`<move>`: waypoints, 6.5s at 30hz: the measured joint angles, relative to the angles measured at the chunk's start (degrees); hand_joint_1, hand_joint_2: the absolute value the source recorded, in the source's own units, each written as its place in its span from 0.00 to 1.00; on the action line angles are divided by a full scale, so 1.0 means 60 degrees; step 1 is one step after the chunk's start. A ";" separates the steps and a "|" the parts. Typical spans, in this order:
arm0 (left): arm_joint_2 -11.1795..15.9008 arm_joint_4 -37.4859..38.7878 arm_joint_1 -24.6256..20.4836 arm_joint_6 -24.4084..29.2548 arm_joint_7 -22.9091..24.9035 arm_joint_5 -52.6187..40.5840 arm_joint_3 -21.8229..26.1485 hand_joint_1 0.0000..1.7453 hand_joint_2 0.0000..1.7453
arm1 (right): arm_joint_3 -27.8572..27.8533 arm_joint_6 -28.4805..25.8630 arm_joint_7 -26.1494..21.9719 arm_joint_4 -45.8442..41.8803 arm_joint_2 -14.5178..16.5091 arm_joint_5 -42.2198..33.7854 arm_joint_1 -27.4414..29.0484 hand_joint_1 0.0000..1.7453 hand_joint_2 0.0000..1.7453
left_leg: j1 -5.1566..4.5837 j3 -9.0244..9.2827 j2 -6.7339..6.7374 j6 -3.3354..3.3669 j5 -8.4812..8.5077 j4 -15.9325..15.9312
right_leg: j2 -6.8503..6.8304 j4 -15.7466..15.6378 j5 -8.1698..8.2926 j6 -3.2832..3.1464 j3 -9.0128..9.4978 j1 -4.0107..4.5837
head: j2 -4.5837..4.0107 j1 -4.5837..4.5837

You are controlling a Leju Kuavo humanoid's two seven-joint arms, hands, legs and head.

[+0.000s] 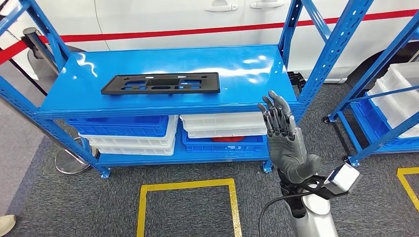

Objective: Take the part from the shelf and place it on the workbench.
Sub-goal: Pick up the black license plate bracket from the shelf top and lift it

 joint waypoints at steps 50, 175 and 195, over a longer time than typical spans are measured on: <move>-0.0234 0.0013 0.0107 -0.0491 -0.0216 -0.0419 0.1147 0.00 0.00 | 0.2632 -0.4168 0.1186 0.3691 -0.0653 0.1881 -0.2117 0.00 0.00 | 0.0070 0.0314 -0.0092 0.0410 0.0036 -0.0383 | 0.0032 0.2316 -0.0872 0.0393 -0.1234 -0.0038 | 0.0000 -0.0005; -0.0260 0.0070 -0.0188 -0.0517 -0.0340 -0.2790 0.1582 0.00 0.00 | 0.9411 -0.7519 0.6250 1.0901 0.2701 0.9215 -0.5465 0.00 1.00 | 0.0157 -0.0013 -0.0128 0.0228 0.0305 -0.0328 | 0.0012 0.2633 -0.1013 0.0244 -0.1490 0.0028 | 0.0000 -0.0011; -0.0235 0.0071 -0.0192 -0.0546 -0.0402 -0.2941 0.1578 0.00 0.00 | 1.0216 -0.7750 0.7368 1.1242 0.2767 0.9784 -0.5735 0.99 1.00 | 0.0246 -0.0318 -0.0115 -0.0334 0.0115 0.0361 | 0.0013 -0.0096 0.0195 -0.0118 -0.0209 0.0037 | 0.0000 -0.0031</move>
